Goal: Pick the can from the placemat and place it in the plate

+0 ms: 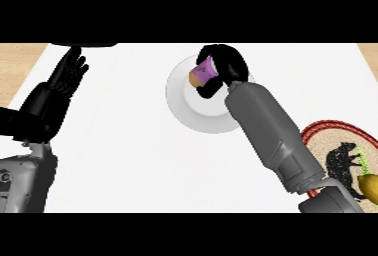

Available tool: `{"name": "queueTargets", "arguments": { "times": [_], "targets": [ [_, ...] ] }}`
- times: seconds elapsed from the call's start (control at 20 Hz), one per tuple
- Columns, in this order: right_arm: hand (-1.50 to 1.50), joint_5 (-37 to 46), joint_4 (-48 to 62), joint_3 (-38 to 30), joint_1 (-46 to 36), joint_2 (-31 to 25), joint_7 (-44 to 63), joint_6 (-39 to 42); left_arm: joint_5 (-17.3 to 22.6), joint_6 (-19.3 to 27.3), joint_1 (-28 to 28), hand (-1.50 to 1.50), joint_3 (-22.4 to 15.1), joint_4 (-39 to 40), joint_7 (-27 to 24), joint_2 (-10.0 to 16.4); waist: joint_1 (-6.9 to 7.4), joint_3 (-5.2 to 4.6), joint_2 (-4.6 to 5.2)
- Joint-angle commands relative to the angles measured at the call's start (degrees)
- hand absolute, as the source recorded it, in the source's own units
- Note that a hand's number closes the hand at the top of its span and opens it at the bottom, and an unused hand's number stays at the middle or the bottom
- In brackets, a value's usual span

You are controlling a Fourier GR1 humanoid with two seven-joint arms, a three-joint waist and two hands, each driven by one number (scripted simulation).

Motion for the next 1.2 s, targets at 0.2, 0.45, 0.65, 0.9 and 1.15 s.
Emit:
{"name": "queueTargets", "arguments": {
  "times": [0.2,0.45,0.65,0.9,1.15],
  "targets": [
    [-1.5,-8.29,10.94,-2.58,-2.21,0.49,-6.74,-3.32,-1.62,0.3,-0.96,0.0,-2.56,-0.24,-0.7,-1.81,2.71,0.06,0.86],
    [-1.5,-15.02,9.52,-6.75,-2.42,0.5,-14.24,-5.34,-1.7,1.88,-2.23,0.0,-1.79,-0.08,1.77,-2.27,1.22,0.1,0.41],
    [-1.5,-20.12,8.69,-10.09,-5.06,0.5,-16.5,-7.61,-1.46,0.56,-1.11,0.0,-1.21,0.59,-1.03,-1.49,0.74,0.04,0.18],
    [-1.5,-26.9,9.16,-16.17,-4.3,-2.34,-21.89,-2.01,-0.23,-0.35,-0.17,0.0,0.03,0.42,-0.07,-0.65,-0.18,0.06,0.15],
    [-1.5,-29.88,10.16,-19.73,-2.51,-7.72,-23.02,0.63,-0.06,-0.53,-0.3,0.0,1.08,-1.24,0.87,0.49,-1.15,0.05,-0.2]
  ]
}}
